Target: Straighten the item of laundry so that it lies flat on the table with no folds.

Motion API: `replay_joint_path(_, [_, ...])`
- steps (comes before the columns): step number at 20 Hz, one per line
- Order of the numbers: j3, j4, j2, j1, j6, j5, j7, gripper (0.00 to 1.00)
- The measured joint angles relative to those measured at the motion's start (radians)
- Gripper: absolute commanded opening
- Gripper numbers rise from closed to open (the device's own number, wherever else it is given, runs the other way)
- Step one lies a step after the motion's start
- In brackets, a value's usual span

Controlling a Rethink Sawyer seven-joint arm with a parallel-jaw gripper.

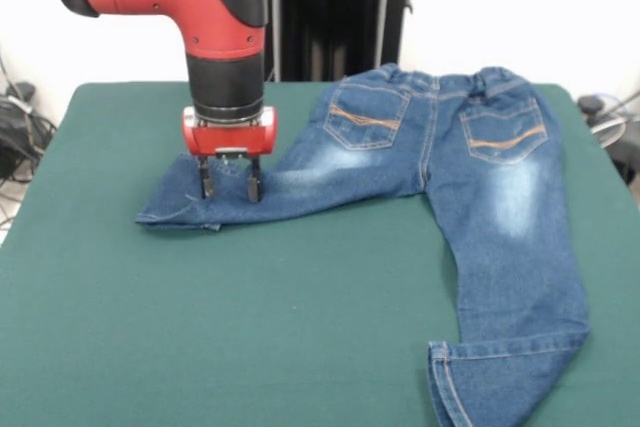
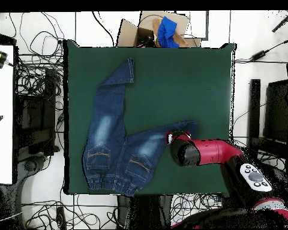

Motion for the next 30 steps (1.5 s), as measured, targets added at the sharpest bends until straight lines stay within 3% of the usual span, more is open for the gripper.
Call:
replay_joint_path(3, [0.0, 0.0, -0.001, 0.0, 0.0, 0.005, 0.0, 1.0])
replay_joint_path(4, [0.0, 0.0, -0.002, 0.0, 0.0, 0.005, 0.0, 0.0])
replay_joint_path(30, [0.0, 0.002, -0.04, 0.001, 0.0, 0.025, 0.0, 0.0])
